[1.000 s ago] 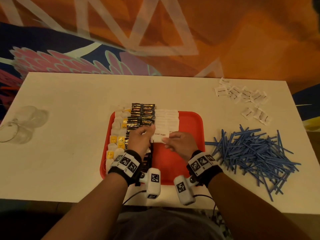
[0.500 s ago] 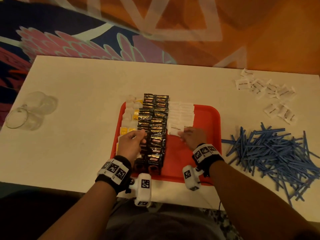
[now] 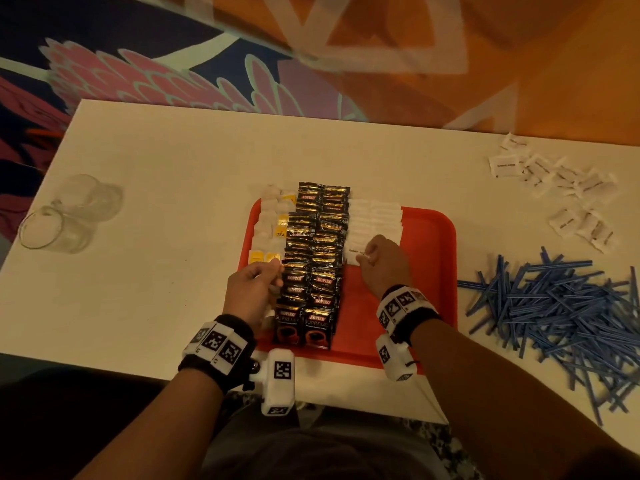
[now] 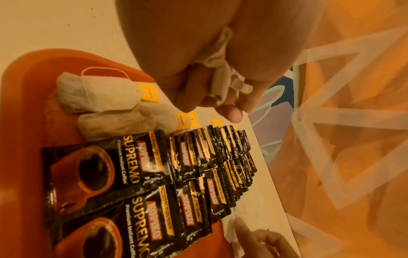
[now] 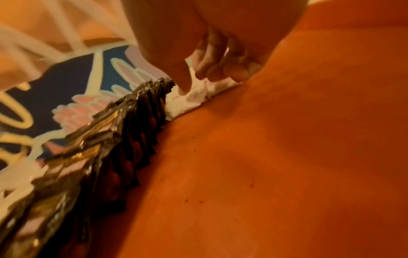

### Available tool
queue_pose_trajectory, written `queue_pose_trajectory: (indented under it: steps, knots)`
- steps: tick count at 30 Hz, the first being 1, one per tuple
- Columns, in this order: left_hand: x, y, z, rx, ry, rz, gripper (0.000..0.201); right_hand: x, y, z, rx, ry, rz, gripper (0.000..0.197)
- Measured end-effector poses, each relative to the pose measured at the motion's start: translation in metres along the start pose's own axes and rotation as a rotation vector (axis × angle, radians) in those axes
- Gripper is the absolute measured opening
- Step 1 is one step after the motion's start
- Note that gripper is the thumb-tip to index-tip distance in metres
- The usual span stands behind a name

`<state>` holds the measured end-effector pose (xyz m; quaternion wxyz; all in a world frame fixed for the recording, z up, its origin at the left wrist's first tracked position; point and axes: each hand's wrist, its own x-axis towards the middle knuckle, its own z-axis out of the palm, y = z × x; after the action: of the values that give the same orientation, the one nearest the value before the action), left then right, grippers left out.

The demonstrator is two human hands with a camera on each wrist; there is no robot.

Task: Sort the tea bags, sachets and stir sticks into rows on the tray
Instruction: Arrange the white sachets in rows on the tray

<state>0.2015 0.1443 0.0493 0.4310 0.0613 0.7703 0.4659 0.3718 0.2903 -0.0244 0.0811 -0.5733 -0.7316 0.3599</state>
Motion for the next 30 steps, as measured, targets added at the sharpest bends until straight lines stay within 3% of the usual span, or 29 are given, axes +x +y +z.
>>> queue_pose_trajectory:
  steps: [2, 4, 9, 13, 17, 21, 27, 30]
  knots:
    - [0.001, -0.001, -0.001, 0.0, -0.002, -0.017, 0.026, 0.001, -0.004, 0.003, -0.047, -0.025, -0.136, 0.008]
    - [0.002, -0.004, -0.002, -0.017, -0.008, -0.033, 0.026, 0.004, -0.003, 0.008, -0.1, -0.075, -0.183, 0.019]
    - [0.003, -0.007, -0.005, -0.031, -0.025, -0.043, 0.027, 0.005, -0.002, 0.007, -0.128, -0.125, -0.178, 0.036]
    - [-0.001, 0.0, 0.002, -0.04, -0.056, -0.037, 0.031, -0.003, -0.004, -0.008, -0.044, -0.061, -0.157, 0.035]
    - [-0.009, 0.015, 0.023, -0.078, -0.162, -0.08, 0.046, -0.015, -0.014, -0.03, 0.085, 0.012, -0.121, 0.024]
    - [-0.019, 0.028, 0.048, -0.127, -0.3, -0.083, 0.057, -0.029, -0.032, -0.056, 0.315, -0.048, -0.148, 0.011]
    - [-0.035, 0.045, 0.084, -0.161, -0.441, -0.094, 0.07, -0.049, -0.042, -0.103, 0.321, -0.236, -0.347, 0.023]
    - [-0.049, 0.055, 0.099, -0.123, -0.498, -0.088, 0.072, -0.055, -0.038, -0.118, 0.246, -0.185, -0.462, 0.019]
